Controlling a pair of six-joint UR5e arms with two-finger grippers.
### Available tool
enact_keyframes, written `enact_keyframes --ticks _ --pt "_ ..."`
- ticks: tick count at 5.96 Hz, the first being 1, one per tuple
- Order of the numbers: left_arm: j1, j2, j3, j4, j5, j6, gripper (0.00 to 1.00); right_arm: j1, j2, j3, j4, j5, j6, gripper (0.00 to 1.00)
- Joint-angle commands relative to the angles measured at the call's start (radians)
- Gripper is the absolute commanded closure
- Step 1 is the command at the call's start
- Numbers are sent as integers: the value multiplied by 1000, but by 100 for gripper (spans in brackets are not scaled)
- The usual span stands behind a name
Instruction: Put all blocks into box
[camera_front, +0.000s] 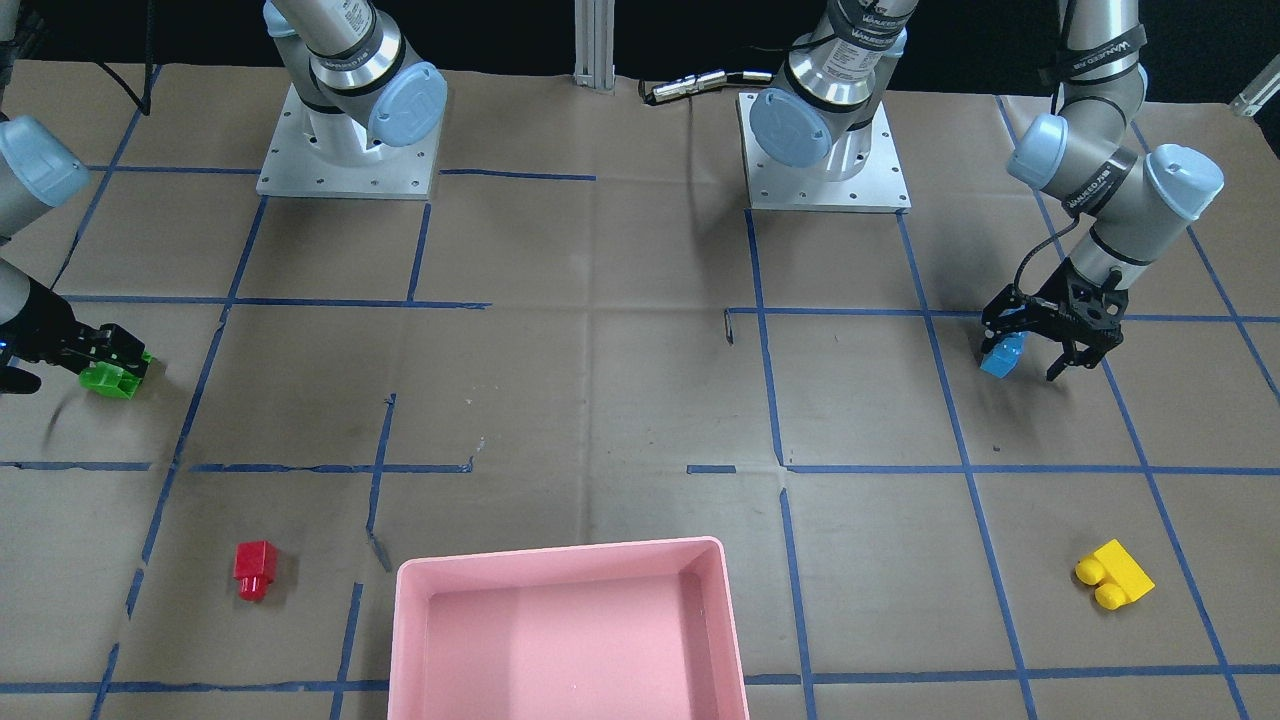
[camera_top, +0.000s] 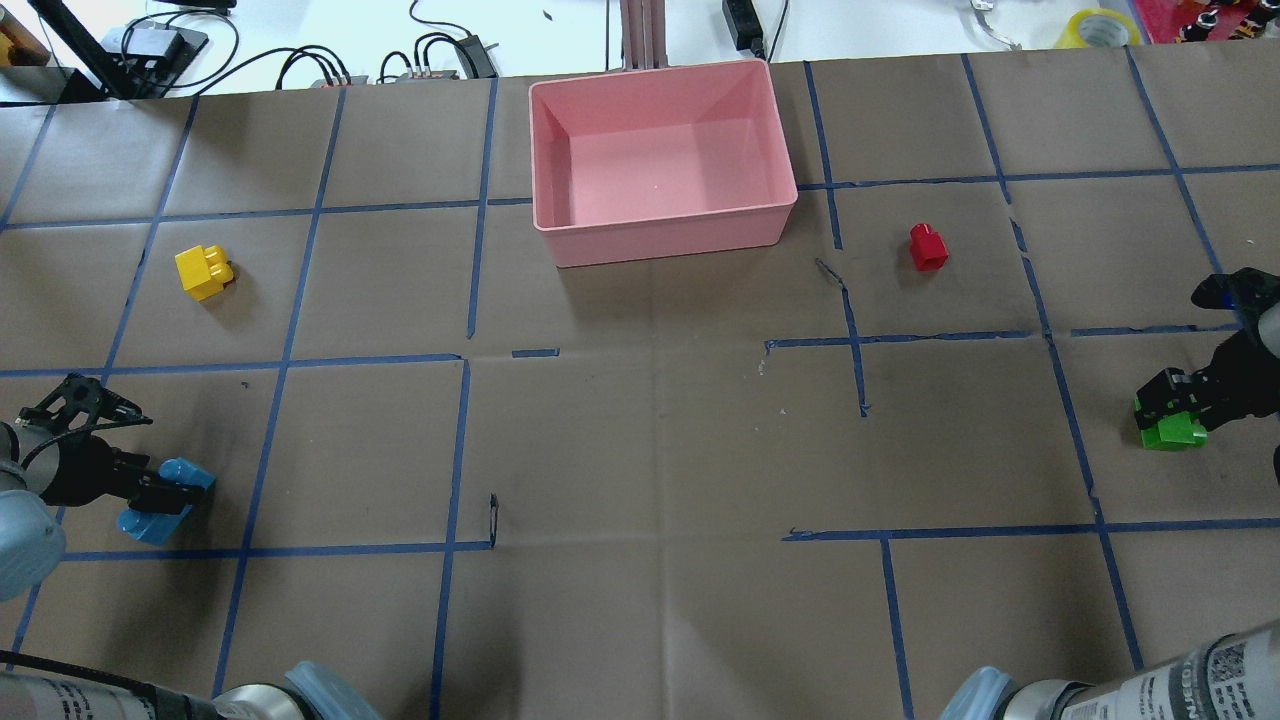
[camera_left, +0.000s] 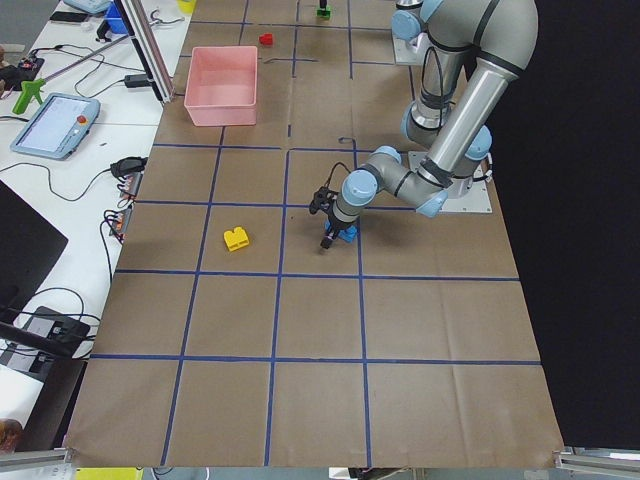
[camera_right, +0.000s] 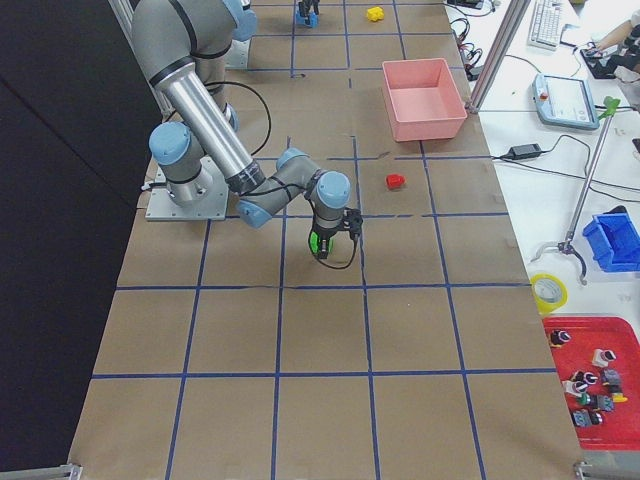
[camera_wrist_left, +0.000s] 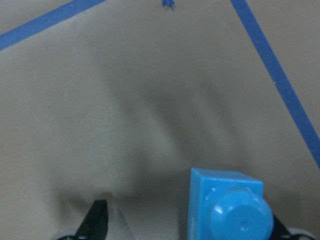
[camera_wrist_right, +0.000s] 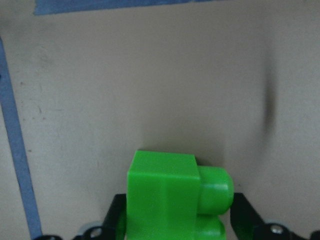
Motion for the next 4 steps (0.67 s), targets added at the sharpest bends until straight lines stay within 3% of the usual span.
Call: enact_keyframes --ticks 1,3,4 --pt "0 8 4 1 5 -1 34 0 -17 -9 15 -6 -1 68" --pt "0 22 6 0 15 -4 72 2 -74 -67 76 -3 0 80" --pt "0 22 27 -10 17 -2 87 6 -100 -158 170 11 5 84"
